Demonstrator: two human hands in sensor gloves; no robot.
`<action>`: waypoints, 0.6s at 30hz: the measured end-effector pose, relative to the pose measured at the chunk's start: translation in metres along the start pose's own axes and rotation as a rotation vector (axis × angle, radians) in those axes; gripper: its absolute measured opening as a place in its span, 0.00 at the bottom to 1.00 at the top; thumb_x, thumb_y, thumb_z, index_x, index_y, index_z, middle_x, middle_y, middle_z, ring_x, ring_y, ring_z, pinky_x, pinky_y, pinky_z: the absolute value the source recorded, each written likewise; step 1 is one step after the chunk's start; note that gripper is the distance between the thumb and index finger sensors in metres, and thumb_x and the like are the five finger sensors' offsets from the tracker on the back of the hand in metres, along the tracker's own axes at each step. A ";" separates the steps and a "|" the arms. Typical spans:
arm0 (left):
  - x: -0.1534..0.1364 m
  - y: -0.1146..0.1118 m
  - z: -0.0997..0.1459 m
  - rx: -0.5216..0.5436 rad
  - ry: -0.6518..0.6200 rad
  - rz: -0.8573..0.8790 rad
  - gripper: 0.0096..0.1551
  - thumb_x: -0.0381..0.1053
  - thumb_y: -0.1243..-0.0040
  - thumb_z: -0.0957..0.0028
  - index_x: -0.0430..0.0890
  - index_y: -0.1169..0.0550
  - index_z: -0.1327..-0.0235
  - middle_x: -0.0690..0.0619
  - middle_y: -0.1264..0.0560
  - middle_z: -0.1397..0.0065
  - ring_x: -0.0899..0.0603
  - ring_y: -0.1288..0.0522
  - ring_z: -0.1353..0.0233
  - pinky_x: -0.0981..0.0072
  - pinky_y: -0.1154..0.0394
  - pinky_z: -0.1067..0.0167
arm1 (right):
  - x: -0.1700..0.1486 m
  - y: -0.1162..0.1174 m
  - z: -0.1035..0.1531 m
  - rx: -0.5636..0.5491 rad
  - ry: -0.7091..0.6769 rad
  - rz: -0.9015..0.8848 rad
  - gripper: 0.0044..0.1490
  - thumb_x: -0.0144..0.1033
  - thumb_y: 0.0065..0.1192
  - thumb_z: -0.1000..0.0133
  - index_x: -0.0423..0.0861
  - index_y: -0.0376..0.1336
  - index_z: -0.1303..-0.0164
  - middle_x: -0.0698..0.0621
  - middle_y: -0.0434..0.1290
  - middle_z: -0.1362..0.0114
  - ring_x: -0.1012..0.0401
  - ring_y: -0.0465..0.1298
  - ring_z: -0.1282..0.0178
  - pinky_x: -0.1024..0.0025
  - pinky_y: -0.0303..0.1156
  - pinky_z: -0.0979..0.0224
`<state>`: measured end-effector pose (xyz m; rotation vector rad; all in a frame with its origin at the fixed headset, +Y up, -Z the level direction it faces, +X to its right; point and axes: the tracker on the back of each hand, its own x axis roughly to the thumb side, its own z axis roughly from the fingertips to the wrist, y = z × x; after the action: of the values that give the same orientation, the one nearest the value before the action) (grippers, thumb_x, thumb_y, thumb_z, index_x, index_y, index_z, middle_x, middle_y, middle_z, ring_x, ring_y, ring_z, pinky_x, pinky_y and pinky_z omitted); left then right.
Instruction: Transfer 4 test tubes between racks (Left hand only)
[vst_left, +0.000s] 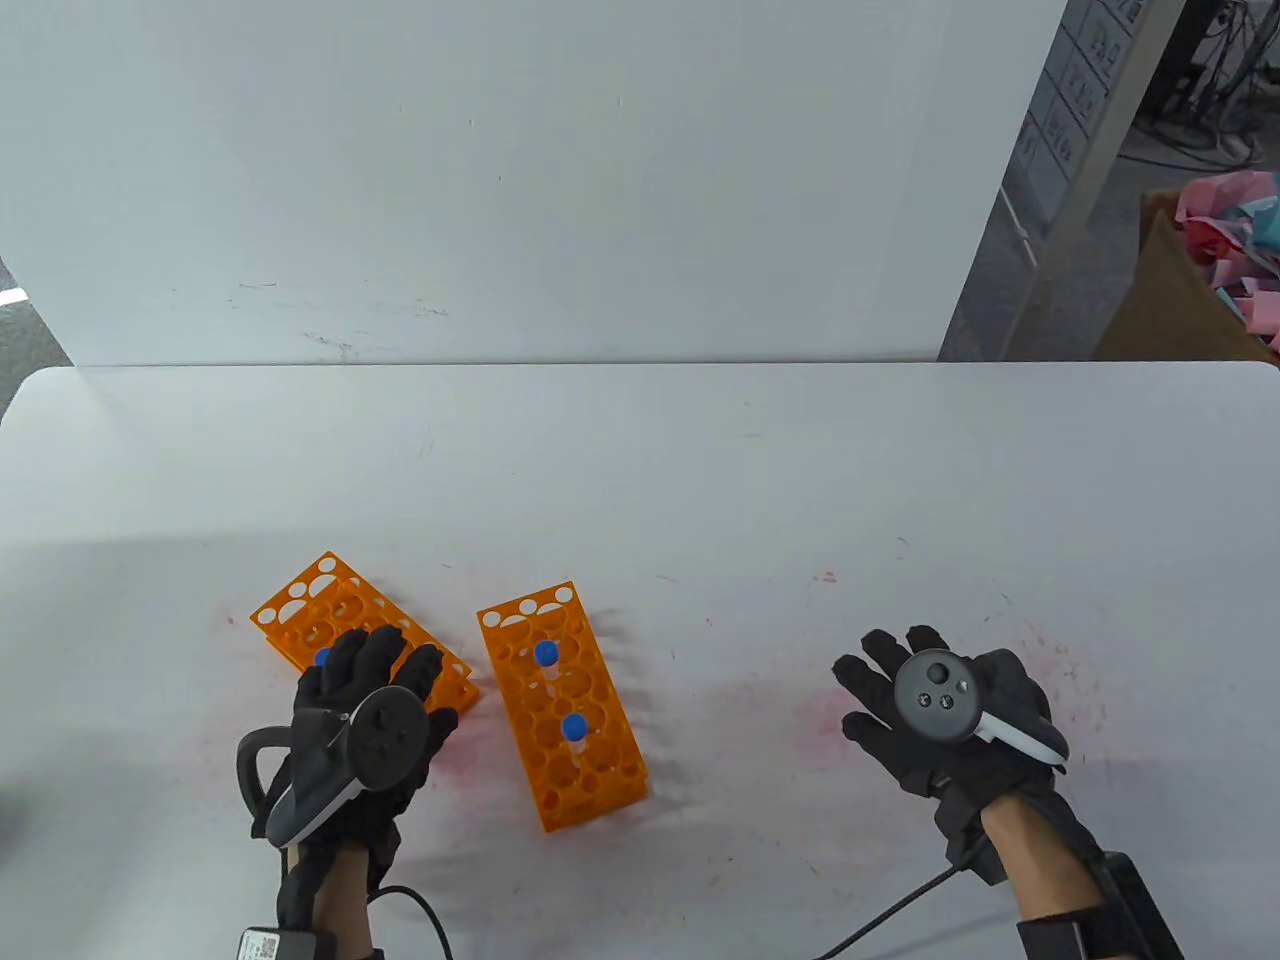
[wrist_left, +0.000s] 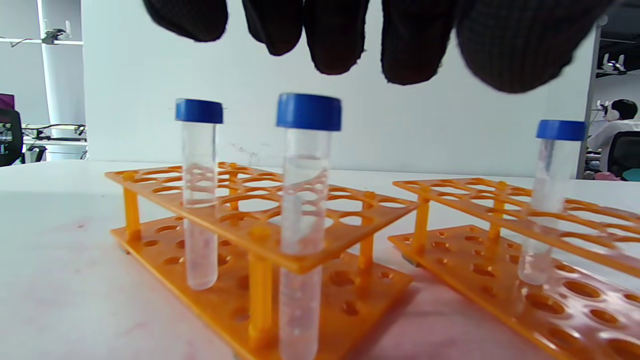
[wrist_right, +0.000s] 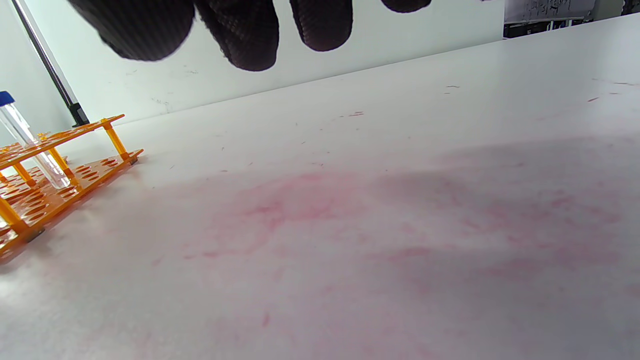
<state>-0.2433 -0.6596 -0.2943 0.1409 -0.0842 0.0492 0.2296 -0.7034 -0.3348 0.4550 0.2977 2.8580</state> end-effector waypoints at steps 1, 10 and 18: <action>0.004 0.000 0.000 0.002 -0.020 0.000 0.37 0.65 0.41 0.51 0.58 0.32 0.26 0.47 0.39 0.14 0.33 0.42 0.16 0.30 0.38 0.27 | 0.000 0.000 0.000 0.000 0.000 0.000 0.40 0.57 0.45 0.41 0.54 0.49 0.18 0.43 0.44 0.11 0.34 0.39 0.18 0.23 0.42 0.27; 0.037 -0.007 -0.001 -0.011 -0.166 0.042 0.37 0.65 0.41 0.51 0.58 0.32 0.26 0.50 0.32 0.19 0.36 0.35 0.19 0.32 0.35 0.28 | -0.001 0.000 0.001 -0.002 0.002 -0.001 0.40 0.57 0.46 0.41 0.54 0.49 0.18 0.43 0.44 0.11 0.33 0.39 0.18 0.23 0.42 0.27; 0.062 -0.017 -0.003 -0.038 -0.268 0.068 0.38 0.65 0.41 0.51 0.58 0.33 0.25 0.51 0.28 0.22 0.37 0.31 0.21 0.33 0.34 0.29 | -0.001 0.000 0.001 0.000 0.000 -0.003 0.40 0.57 0.46 0.41 0.54 0.49 0.19 0.43 0.44 0.11 0.33 0.39 0.18 0.23 0.42 0.27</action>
<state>-0.1805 -0.6730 -0.2946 0.1056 -0.3570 0.0969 0.2306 -0.7030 -0.3344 0.4542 0.2985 2.8548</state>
